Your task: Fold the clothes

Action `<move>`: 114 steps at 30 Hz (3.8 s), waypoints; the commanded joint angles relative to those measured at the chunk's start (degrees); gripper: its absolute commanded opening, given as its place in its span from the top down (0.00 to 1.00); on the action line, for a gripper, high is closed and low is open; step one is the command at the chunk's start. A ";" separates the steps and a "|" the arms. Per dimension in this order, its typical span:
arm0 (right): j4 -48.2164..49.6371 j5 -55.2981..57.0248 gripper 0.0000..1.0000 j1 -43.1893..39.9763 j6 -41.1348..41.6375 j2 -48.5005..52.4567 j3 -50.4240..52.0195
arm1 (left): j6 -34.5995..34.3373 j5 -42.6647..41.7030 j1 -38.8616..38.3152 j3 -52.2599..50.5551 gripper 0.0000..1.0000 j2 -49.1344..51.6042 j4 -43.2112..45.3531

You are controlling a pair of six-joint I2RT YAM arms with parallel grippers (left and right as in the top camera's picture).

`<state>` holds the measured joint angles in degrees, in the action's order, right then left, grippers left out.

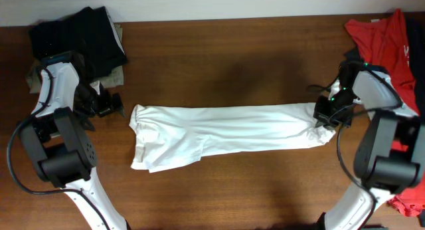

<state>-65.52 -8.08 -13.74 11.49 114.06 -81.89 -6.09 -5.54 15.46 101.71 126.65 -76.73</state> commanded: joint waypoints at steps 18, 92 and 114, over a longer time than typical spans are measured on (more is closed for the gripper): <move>5.90 -0.94 0.31 42.69 10.25 -6.36 0.37 | -0.57 -0.24 0.09 -0.42 0.01 -0.11 0.13; -11.65 4.72 0.02 -2.05 3.96 -1.18 -31.26 | 2.82 -10.51 1.70 16.98 0.99 -3.19 -16.44; -11.65 4.72 0.01 -2.05 3.96 -1.18 -31.26 | -0.42 -14.82 -33.00 -4.04 0.95 -6.56 1.73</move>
<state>-77.12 -4.05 -15.77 15.57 113.21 -112.44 -3.70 -18.41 -16.12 98.08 121.19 -76.88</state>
